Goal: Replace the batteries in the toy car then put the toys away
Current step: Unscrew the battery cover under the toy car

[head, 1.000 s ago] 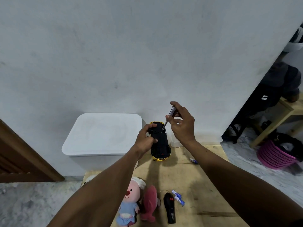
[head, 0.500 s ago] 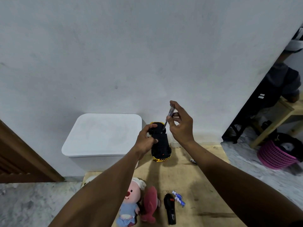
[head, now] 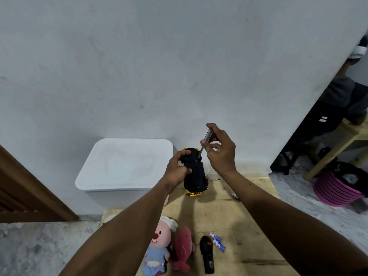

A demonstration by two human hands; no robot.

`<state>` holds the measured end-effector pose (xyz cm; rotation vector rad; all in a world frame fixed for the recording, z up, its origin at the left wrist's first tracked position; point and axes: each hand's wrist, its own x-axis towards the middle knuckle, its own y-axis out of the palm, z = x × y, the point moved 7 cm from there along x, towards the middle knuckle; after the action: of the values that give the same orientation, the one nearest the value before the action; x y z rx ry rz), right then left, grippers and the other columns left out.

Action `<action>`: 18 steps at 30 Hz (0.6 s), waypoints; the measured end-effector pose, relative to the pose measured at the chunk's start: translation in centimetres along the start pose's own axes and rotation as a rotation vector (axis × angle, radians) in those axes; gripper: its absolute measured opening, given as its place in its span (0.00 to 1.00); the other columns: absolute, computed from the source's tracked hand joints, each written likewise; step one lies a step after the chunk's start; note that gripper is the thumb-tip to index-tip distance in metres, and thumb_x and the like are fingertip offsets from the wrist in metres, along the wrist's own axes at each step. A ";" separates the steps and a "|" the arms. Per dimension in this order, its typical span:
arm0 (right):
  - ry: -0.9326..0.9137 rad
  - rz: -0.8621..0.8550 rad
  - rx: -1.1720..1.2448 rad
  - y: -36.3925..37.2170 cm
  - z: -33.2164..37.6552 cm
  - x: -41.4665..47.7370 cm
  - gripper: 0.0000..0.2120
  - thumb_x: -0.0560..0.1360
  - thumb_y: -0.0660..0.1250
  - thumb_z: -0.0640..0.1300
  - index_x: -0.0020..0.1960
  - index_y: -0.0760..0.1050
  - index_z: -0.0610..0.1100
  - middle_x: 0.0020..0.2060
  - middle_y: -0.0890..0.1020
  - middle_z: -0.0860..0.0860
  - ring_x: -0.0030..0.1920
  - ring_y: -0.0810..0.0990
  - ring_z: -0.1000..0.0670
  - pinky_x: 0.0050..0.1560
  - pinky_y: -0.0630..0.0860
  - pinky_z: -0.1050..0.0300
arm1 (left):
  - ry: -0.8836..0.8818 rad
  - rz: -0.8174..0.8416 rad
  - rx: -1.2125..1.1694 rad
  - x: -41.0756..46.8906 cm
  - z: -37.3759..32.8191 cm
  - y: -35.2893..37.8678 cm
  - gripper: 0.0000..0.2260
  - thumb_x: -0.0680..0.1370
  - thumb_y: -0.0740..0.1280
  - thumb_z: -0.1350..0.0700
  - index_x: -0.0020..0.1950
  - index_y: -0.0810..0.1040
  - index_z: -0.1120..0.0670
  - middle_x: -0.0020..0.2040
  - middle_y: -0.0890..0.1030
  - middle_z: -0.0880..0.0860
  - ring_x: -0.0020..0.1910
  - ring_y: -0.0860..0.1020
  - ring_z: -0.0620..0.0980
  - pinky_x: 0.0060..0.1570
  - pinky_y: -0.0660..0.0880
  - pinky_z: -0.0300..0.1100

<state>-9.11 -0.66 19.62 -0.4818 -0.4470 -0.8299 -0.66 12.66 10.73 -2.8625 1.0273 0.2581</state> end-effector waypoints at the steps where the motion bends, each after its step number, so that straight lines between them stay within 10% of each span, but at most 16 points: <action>1: 0.011 0.005 0.013 0.1 -0.1 0.0 0.24 0.74 0.71 0.32 0.66 0.76 0.50 0.47 0.79 0.48 0.46 0.80 0.54 0.43 0.81 0.60 | 0.001 0.000 0.001 0.0 0.0 0.0 0.28 0.71 0.61 0.76 0.65 0.75 0.51 0.57 0.76 0.50 0.49 0.78 0.55 0.54 0.80 0.55; 18: -0.014 0.006 0.019 0.3 0.3 -0.1 0.24 0.73 0.73 0.33 0.66 0.76 0.49 0.48 0.78 0.49 0.47 0.81 0.53 0.43 0.82 0.60 | -0.002 -0.008 -0.023 0.1 0.2 -0.5 0.28 0.71 0.61 0.76 0.65 0.75 0.51 0.57 0.76 0.50 0.50 0.78 0.54 0.49 0.81 0.48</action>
<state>-8.98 -0.21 19.70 -0.4712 -0.4662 -0.8158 -0.27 13.02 10.51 -2.8852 1.0193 0.2742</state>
